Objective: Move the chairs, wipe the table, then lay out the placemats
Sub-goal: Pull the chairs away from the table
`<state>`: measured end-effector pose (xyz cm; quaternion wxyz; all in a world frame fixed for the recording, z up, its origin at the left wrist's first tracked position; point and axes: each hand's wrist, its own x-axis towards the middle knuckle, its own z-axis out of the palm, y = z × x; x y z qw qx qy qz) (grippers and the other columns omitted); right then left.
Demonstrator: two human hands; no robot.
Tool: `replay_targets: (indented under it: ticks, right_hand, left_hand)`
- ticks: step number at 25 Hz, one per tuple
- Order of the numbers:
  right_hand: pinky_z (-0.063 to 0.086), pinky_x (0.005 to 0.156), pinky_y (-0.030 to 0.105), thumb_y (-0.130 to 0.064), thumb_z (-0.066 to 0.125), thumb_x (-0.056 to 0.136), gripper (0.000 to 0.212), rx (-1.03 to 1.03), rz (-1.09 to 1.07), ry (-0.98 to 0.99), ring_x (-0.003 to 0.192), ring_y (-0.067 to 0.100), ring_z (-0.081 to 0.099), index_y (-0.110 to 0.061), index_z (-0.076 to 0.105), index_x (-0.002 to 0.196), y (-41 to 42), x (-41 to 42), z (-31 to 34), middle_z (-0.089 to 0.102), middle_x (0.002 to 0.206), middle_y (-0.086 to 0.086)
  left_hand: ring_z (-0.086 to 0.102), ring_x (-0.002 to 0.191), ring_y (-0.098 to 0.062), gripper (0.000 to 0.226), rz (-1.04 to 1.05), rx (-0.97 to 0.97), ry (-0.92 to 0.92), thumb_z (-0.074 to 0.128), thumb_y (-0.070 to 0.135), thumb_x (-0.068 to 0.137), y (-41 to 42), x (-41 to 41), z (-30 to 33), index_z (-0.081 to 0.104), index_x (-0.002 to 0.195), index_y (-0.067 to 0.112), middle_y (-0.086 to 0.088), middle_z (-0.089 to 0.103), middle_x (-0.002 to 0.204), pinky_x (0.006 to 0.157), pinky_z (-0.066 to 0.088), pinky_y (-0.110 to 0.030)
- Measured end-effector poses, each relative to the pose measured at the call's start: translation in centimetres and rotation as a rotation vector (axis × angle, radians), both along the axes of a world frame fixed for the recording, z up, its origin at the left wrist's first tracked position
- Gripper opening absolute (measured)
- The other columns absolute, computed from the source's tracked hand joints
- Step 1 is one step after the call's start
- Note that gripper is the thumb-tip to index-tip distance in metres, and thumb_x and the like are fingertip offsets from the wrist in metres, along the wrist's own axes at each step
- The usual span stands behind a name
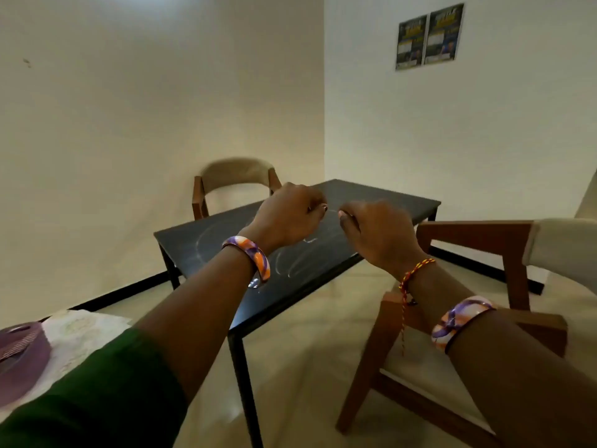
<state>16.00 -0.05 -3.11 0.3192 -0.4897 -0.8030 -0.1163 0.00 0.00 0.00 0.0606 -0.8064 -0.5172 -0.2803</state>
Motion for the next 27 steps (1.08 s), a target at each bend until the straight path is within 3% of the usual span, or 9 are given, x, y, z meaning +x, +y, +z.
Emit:
replay_targets:
  ticks: [3, 8, 11, 14, 17, 19, 21, 24, 27]
  right_hand:
    - [0.052, 0.070, 0.034, -0.033, 0.040, 0.097, 0.030, -0.183, -0.074, -0.050, 0.082, 0.023, 0.064, -0.015, 0.064, 0.105, 2.2, 4.3, -4.7, 0.067, 0.092, 0.007]
    - [0.048, 0.092, 0.038, -0.031, 0.047, 0.095, 0.041, -0.609, -0.123, -0.212, 0.112, 0.024, 0.054, -0.021, 0.046, 0.135, 5.0, 13.0, -12.9, 0.057, 0.124, 0.009]
    - [0.037, 0.105, 0.041, -0.036, 0.050, 0.093, 0.060, -0.737, -0.229, -0.370, 0.128, 0.027, 0.041, -0.019, 0.027, 0.145, 6.4, 19.7, -15.8, 0.043, 0.141, 0.010]
    - [0.028, 0.110, 0.041, -0.038, 0.052, 0.091, 0.064, -0.801, -0.203, -0.462, 0.136, 0.024, 0.033, -0.020, 0.024, 0.146, 7.1, 25.8, -16.2, 0.031, 0.151, 0.005]
    - [0.037, 0.100, 0.038, -0.043, 0.045, 0.093, 0.056, -0.810, -0.207, -0.465, 0.125, 0.023, 0.047, -0.021, 0.031, 0.143, 7.0, 32.2, -15.9, 0.046, 0.141, 0.005]
    - [0.041, 0.083, 0.033, -0.058, 0.027, 0.091, 0.056, -0.716, -0.246, -0.527, 0.101, 0.022, 0.059, -0.022, 0.050, 0.126, 6.3, 36.6, -15.2, 0.064, 0.115, 0.005]
    - [0.037, 0.073, 0.030, -0.058, 0.015, 0.088, 0.063, -0.600, -0.219, -0.535, 0.086, 0.022, 0.062, -0.020, 0.062, 0.105, 5.8, 40.6, -14.1, 0.069, 0.096, 0.004]
    - [0.038, 0.092, 0.034, -0.045, 0.014, 0.090, 0.060, -0.508, -0.219, -0.448, 0.097, 0.021, 0.061, -0.018, 0.067, 0.104, 5.9, 48.6, -12.3, 0.070, 0.102, 0.004]
    - [0.023, 0.111, 0.035, -0.040, 0.018, 0.091, 0.056, -0.510, -0.194, -0.339, 0.125, 0.020, 0.047, -0.019, 0.063, 0.116, 7.5, 55.6, -11.4, 0.062, 0.123, 0.003]
  left_hand:
    - [0.063, 0.092, -0.015, 0.023, -0.101, -0.302, 0.137, 0.049, 0.022, 0.095, 2.7, 4.2, -4.2, 0.065, 0.107, 0.012, -0.005, 0.067, 0.105, 0.088, 0.051, -0.030]
    - [0.059, 0.108, -0.019, 0.030, -0.170, -0.675, 0.226, 0.048, 0.024, 0.095, 6.4, 12.7, -13.2, 0.059, 0.121, 0.013, -0.004, 0.062, 0.120, 0.090, 0.046, -0.026]
    - [0.053, 0.115, -0.023, 0.038, -0.186, -0.742, 0.190, 0.047, 0.028, 0.096, 7.9, 19.3, -16.7, 0.047, 0.132, 0.015, -0.007, 0.054, 0.130, 0.089, 0.042, -0.028]
    - [0.041, 0.129, -0.027, 0.044, -0.261, -0.670, 0.236, 0.039, 0.034, 0.098, 9.4, 25.0, -19.1, 0.037, 0.137, 0.015, -0.012, 0.042, 0.141, 0.104, 0.036, -0.039]
    - [0.048, 0.116, -0.026, 0.037, -0.364, -0.700, 0.235, 0.032, 0.035, 0.099, 10.2, 31.6, -20.0, 0.048, 0.124, 0.012, -0.012, 0.054, 0.124, 0.102, 0.037, -0.041]
    - [0.054, 0.103, -0.025, 0.038, -0.398, -0.752, 0.196, 0.029, 0.035, 0.100, 10.1, 36.5, -19.4, 0.054, 0.113, 0.009, -0.013, 0.061, 0.111, 0.099, 0.039, -0.041]
    - [0.055, 0.105, -0.026, 0.044, -0.431, -0.878, 0.108, 0.025, 0.037, 0.101, 9.6, 40.7, -18.4, 0.054, 0.116, 0.008, -0.014, 0.061, 0.115, 0.100, 0.039, -0.041]
    - [0.055, 0.109, -0.027, 0.056, -0.454, -1.027, -0.004, 0.022, 0.046, 0.099, 8.9, 47.9, -16.4, 0.050, 0.126, 0.005, -0.017, 0.056, 0.125, 0.093, 0.042, -0.035]
    - [0.054, 0.111, -0.027, 0.058, -0.411, -0.979, 0.029, 0.032, 0.048, 0.097, 9.3, 54.8, -14.4, 0.046, 0.129, 0.003, -0.018, 0.055, 0.128, 0.088, 0.041, -0.030]
